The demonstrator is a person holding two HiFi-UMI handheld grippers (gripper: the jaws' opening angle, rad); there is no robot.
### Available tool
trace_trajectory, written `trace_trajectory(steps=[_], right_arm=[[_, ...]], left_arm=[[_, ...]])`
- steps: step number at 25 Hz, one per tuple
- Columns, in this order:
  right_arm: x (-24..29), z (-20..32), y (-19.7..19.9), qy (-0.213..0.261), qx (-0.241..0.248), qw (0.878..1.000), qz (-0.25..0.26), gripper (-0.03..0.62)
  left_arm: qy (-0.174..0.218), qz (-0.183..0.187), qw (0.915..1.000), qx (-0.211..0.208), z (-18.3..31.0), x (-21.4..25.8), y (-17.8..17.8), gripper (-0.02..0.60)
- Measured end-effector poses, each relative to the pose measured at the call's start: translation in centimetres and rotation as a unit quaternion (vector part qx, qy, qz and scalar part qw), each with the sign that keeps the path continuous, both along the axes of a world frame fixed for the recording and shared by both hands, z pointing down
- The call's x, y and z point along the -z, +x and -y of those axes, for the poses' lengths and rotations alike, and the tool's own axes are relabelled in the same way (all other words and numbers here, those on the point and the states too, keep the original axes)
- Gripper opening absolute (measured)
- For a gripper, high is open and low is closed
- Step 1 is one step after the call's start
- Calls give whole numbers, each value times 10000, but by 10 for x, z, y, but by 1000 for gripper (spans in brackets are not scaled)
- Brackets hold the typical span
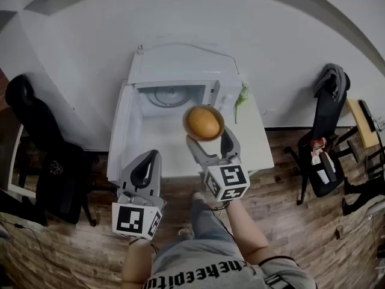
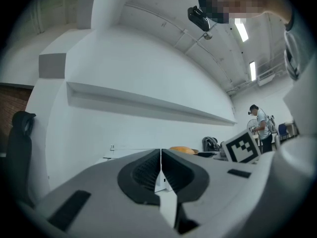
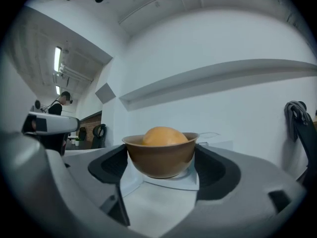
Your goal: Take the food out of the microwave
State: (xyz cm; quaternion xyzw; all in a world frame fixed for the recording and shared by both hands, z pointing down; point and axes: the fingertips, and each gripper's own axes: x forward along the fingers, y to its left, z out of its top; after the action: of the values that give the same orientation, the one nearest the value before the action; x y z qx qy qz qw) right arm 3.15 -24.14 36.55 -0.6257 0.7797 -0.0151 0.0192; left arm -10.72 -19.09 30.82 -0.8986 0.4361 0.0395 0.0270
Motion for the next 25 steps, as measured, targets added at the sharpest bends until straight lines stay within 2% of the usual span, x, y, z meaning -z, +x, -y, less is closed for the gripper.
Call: trace_trajectory(steps=[15, 25], right_arm=[[45, -71, 13, 468, -179, 9985, -199, 420], [66, -110, 45, 642, -213, 9977, -108, 420]], left_arm=[[143, -36, 9997, -178, -31, 16, 1, 9], [180, -29, 9998, -26, -48, 26, 22, 9]])
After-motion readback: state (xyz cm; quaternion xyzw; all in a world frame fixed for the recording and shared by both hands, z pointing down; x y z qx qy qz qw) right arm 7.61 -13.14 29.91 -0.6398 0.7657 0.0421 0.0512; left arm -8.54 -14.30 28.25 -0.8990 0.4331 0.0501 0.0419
